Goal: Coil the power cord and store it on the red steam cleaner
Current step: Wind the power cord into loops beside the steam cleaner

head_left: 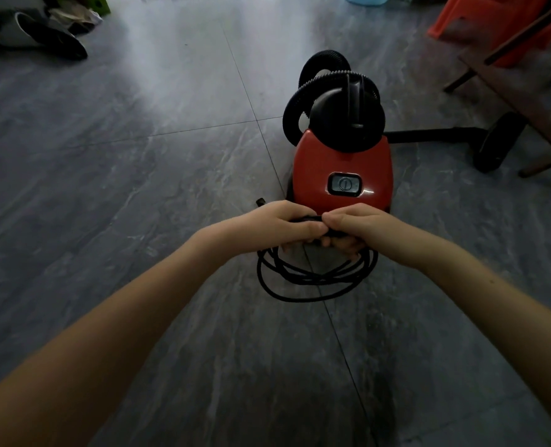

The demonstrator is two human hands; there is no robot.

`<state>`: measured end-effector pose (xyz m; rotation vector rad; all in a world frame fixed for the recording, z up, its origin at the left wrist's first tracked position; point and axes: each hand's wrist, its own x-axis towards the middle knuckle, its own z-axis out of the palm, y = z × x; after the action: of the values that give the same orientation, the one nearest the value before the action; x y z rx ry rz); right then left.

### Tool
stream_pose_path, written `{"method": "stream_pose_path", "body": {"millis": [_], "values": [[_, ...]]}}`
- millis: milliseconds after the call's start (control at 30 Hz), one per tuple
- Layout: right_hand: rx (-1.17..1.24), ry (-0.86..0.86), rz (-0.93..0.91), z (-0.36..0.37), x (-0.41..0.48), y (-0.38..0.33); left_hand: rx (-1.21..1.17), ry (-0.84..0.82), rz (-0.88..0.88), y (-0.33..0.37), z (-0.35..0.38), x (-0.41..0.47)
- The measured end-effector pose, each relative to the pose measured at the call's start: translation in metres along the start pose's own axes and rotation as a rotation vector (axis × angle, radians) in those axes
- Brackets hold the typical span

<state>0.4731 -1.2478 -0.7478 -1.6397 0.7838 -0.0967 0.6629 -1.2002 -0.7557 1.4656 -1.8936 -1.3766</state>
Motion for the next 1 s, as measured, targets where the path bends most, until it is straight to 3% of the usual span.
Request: {"method": "stream_pose_path", "body": {"millis": [100, 167, 267, 333, 400, 500, 600, 800, 1000], "values": [[0.001, 0.079, -0.045, 0.002, -0.002, -0.002, -0.044, 0.076, 0.044, -0.003, -0.004, -0.004], [0.023, 0.121, -0.054, 0.001, -0.003, 0.0, -0.094, 0.223, 0.099, -0.011, -0.009, -0.01], [0.078, 0.144, -0.072, -0.005, -0.006, 0.005, -0.337, 0.508, 0.106, -0.031, -0.016, -0.019], [0.09, 0.139, -0.091, -0.006, -0.007, 0.007, -0.527, 0.608, -0.006, -0.051, -0.015, -0.022], [0.096, 0.137, -0.104, -0.007, -0.006, 0.008, -0.644, 0.568, -0.204, -0.069, -0.006, -0.022], [0.1, 0.136, -0.12, -0.007, -0.005, 0.01, -0.703, 0.298, -0.384, -0.084, 0.012, -0.024], [0.103, 0.113, -0.13, -0.007, -0.005, 0.012, -0.83, 0.203, -0.305, -0.078, 0.024, -0.024], [0.128, 0.074, -0.132, -0.007, -0.007, 0.014, -1.08, 0.306, -0.145, -0.07, 0.033, -0.016], [0.158, 0.108, -0.113, -0.014, -0.007, 0.017, -0.91, 0.321, -0.055, -0.062, 0.033, -0.022]]}}
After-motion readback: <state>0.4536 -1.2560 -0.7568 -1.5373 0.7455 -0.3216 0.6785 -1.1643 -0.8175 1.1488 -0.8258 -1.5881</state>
